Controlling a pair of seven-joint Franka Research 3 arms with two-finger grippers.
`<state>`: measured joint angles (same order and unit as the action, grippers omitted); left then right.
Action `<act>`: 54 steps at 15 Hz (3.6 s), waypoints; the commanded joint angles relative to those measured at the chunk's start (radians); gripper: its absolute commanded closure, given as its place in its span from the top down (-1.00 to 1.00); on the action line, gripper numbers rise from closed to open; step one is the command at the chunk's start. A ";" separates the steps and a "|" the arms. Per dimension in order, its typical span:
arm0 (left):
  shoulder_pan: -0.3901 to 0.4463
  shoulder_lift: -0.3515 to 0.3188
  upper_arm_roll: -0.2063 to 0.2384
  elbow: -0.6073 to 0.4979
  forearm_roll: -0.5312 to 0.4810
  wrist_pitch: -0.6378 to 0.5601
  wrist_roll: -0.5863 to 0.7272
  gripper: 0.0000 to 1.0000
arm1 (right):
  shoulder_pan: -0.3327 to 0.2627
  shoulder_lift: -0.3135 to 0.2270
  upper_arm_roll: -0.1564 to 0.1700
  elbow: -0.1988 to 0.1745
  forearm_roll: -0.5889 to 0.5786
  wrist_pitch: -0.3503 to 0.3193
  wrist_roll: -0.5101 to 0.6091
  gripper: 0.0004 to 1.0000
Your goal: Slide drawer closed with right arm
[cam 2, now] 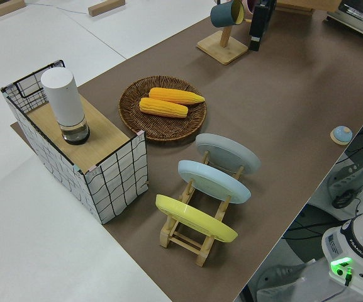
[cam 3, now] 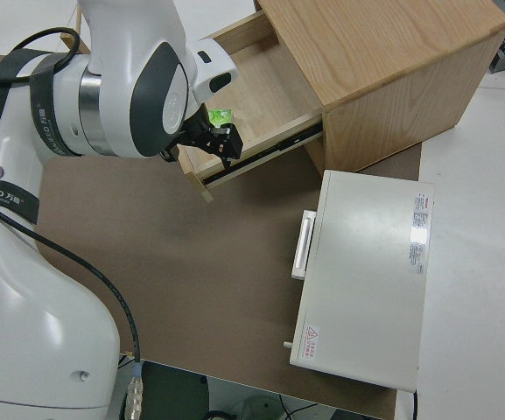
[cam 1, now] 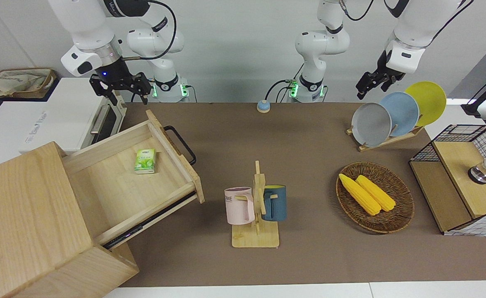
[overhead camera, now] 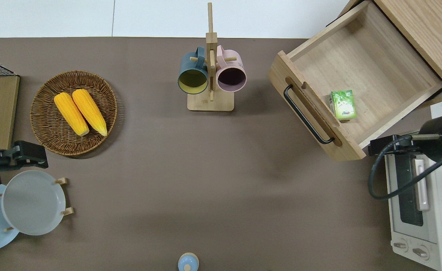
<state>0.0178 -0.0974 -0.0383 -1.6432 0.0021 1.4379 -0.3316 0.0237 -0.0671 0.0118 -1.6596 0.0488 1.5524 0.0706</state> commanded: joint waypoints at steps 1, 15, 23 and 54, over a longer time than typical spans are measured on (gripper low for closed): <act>-0.004 -0.008 0.006 0.000 -0.005 -0.002 0.009 0.99 | 0.025 -0.005 -0.016 -0.012 -0.014 0.012 -0.017 0.97; -0.004 -0.008 0.006 0.000 -0.005 -0.002 0.009 0.99 | 0.025 -0.005 0.002 0.009 -0.021 -0.003 0.087 -0.77; -0.004 -0.008 0.006 0.000 -0.005 -0.002 0.009 0.99 | 0.056 -0.014 0.101 0.011 -0.007 -0.061 0.461 -0.95; -0.004 -0.008 0.006 0.000 -0.005 -0.002 0.009 0.99 | 0.272 0.151 0.249 -0.172 -0.115 0.430 1.319 -1.00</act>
<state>0.0178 -0.0974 -0.0383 -1.6432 0.0021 1.4379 -0.3316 0.2738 0.0337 0.2636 -1.8840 0.0030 1.9710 1.3373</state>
